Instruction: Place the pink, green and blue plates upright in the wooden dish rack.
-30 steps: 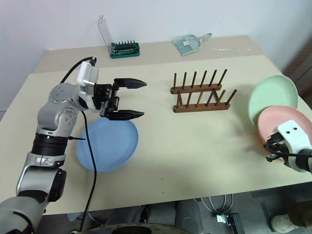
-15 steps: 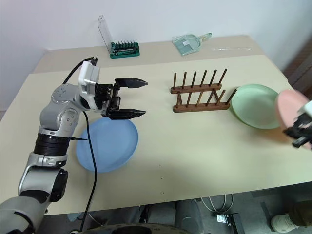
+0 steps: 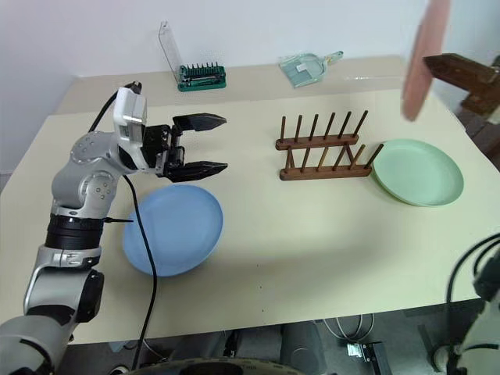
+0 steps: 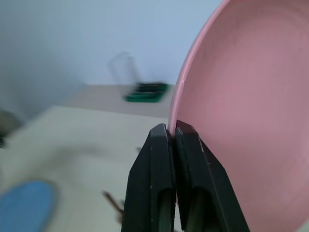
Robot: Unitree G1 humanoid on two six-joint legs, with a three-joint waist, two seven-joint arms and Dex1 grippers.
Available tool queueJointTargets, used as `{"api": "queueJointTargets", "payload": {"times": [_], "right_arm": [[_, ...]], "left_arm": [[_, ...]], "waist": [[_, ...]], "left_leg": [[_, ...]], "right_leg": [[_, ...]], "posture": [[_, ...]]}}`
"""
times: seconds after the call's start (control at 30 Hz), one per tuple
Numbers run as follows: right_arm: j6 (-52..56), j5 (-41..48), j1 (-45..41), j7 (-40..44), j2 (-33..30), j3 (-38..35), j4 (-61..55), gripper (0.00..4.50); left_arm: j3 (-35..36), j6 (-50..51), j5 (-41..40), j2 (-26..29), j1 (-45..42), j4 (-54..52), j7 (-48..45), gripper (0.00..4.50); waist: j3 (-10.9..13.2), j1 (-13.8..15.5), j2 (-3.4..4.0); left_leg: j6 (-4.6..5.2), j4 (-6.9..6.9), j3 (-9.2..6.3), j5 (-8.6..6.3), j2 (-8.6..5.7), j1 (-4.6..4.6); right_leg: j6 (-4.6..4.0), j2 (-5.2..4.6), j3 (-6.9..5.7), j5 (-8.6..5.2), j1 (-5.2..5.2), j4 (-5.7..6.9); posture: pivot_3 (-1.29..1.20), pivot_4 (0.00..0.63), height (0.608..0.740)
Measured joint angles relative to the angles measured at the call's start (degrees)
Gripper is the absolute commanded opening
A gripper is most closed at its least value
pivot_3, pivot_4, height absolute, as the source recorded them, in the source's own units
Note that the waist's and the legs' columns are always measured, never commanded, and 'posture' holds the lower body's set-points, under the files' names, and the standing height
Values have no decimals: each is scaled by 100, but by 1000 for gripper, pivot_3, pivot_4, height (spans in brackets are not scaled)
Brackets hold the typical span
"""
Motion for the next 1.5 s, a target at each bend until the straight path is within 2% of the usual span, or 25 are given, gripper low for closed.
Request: {"api": "queueJointTargets", "payload": {"times": [0.2, 0.3, 0.57, 0.87, 1.5], "right_arm": [[263, 117, -509, 1328, -224, 331, 1409, 59], [159, -96, -676, 2000, -288, 766, 1884, 59], [-422, -823, -1213, 3069, -276, 1506, 2987, 59], [-1057, -1377, -1682, 3183, -253, 1605, 3840, 59], [-1077, -1482, -1693, 3206, -206, 1607, 4072, 59]], "left_arm": [[260, 309, -213, 370, 349, -507, 300, 4500], [370, 437, -294, 494, 468, -728, 408, 4500], [422, 622, -443, 606, 534, -964, 571, 4500], [443, 686, -540, 716, 631, -1183, 683, 4500], [433, 755, -597, 717, 663, -1192, 743, 4500]], "waist": [[1, -20, 4], [1, -28, 5], [3, -27, 12], [6, -30, 16], [7, -31, 19]], "left_leg": [[-1, -3, 4, 0, 1, 1], [-1, 0, 12, 0, 1, 4], [-1, -1, 13, 0, 1, 3], [-2, -3, 15, -1, 1, 1], [-2, -2, 16, 0, 1, 1]], "right_leg": [[0, 1, 1, 0, -6, 4], [0, 1, 3, 0, -6, 9], [0, 1, 4, 0, -8, 10], [0, 1, 7, 0, -14, 12], [0, 2, 8, 0, -15, 13]], "posture": [[0, 150, 740], [0, 150, 740], [0, 150, 740], [0, 150, 740], [0, 150, 740]]}}
